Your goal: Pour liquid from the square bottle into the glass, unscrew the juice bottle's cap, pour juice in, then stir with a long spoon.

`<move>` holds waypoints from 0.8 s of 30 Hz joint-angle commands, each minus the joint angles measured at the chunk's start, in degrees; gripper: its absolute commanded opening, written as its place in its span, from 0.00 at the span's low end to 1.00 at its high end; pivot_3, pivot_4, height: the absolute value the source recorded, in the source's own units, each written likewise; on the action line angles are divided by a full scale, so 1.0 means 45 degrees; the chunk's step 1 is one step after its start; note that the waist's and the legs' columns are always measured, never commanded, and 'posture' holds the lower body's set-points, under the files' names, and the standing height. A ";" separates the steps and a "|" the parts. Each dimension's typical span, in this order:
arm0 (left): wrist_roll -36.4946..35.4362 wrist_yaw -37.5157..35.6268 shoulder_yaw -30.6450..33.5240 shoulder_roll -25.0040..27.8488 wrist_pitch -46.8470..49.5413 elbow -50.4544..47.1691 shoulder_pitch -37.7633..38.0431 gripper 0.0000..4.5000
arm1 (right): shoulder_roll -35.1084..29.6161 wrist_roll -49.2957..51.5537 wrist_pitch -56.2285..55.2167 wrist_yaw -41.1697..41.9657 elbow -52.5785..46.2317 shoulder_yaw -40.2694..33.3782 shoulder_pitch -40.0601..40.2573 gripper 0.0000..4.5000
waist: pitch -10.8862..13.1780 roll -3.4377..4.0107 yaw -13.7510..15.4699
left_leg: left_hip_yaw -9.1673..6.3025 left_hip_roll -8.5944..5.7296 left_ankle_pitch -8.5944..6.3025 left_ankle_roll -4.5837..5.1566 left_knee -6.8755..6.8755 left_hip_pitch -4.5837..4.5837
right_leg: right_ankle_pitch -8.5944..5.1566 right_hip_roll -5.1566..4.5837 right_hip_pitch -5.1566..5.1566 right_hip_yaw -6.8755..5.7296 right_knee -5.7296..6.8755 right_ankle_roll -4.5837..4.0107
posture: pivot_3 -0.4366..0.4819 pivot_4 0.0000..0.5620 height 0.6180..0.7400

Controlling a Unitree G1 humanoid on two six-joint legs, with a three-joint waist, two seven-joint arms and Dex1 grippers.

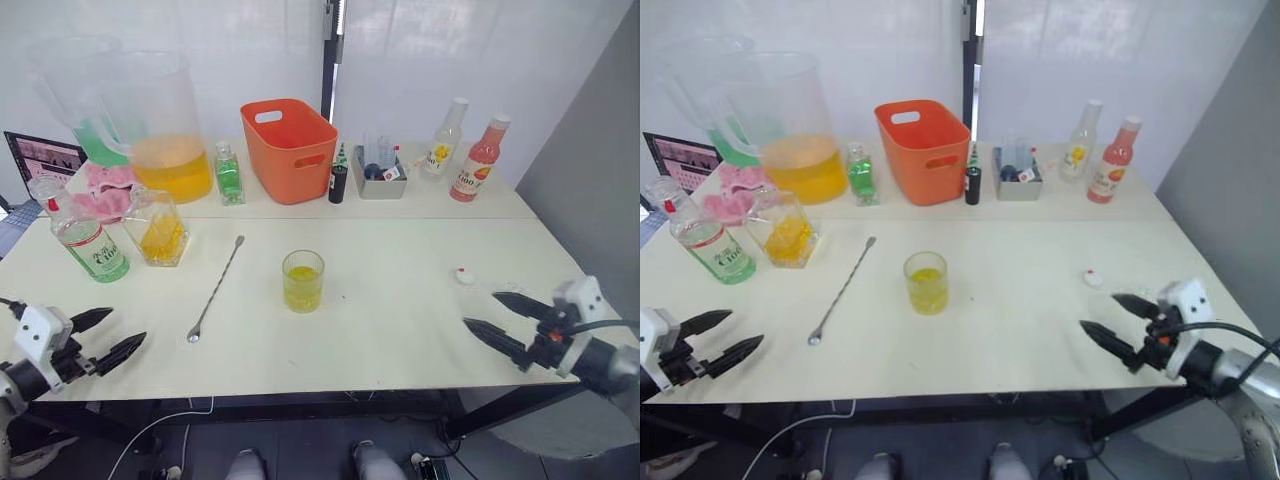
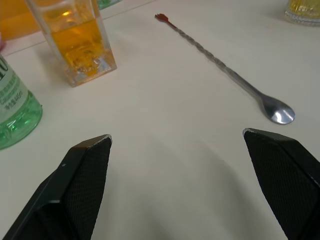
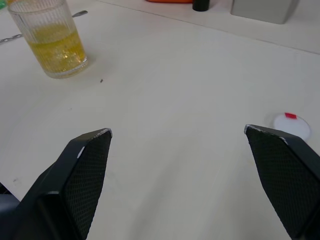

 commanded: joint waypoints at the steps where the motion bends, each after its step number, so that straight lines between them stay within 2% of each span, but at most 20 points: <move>1: -0.0102 -0.0225 0.0503 0.0360 -0.0746 0.0747 -0.0114 0.98 | -0.0101 -0.0667 -0.1272 0.0489 0.0604 -0.0820 0.0812 1.00 | -0.0002 -0.0003 -0.0003 | -0.0001 0.0000 -0.0001 -0.0002 0.0000 0.0010 | 0.0000 -0.0002 0.0007 -0.0004 -0.0001 0.0000 | 0.48 0.27 0.92; 6: -0.0245 -0.0434 0.0744 0.0285 -0.1148 0.1052 0.0174 0.98 | -0.0251 -0.0878 -0.1871 0.0834 0.1167 -0.0925 0.0973 1.00 | -0.0002 -0.0002 -0.0020 | -0.0001 -0.0007 -0.0005 -0.0008 -0.0001 0.0018 | -0.0001 -0.0017 0.0009 -0.0008 -0.0007 -0.0001 | 0.48 0.27 0.92; 12: -0.0610 -0.0073 0.1169 0.0011 -0.0797 0.0089 0.1039 0.98 | -0.0522 -0.0798 -0.1795 0.0942 0.1267 -0.0556 0.0225 1.00 | -0.0001 0.0000 -0.0071 | 0.0001 -0.0007 -0.0007 -0.0011 -0.0017 0.0039 | -0.0001 -0.0018 0.0009 -0.0009 -0.0006 -0.0001 | 0.48 0.27 0.92; 19: -0.1674 0.1559 0.1567 -0.1615 0.1028 -0.4539 0.3473 0.98 | -0.1219 -0.0418 -0.1261 0.1824 0.1228 0.0787 -0.1497 1.00 | 0.0004 0.0013 -0.0061 | 0.0005 -0.0014 -0.0009 -0.0013 -0.0016 0.0045 | -0.0001 -0.0032 0.0012 -0.0004 -0.0089 -0.0002 | 0.48 0.27 0.92; 24: -0.1719 0.3868 0.0736 -0.2724 0.3069 -0.7825 0.4419 0.98 | -0.1826 0.0453 -0.0112 0.2710 0.0346 0.2021 -0.3101 1.00 | 0.0005 0.0015 -0.0012 | 0.0001 -0.0020 -0.0009 -0.0013 -0.0007 0.0043 | -0.0001 -0.0031 0.0029 0.0001 -0.0149 -0.0002 | 0.48 0.27 0.92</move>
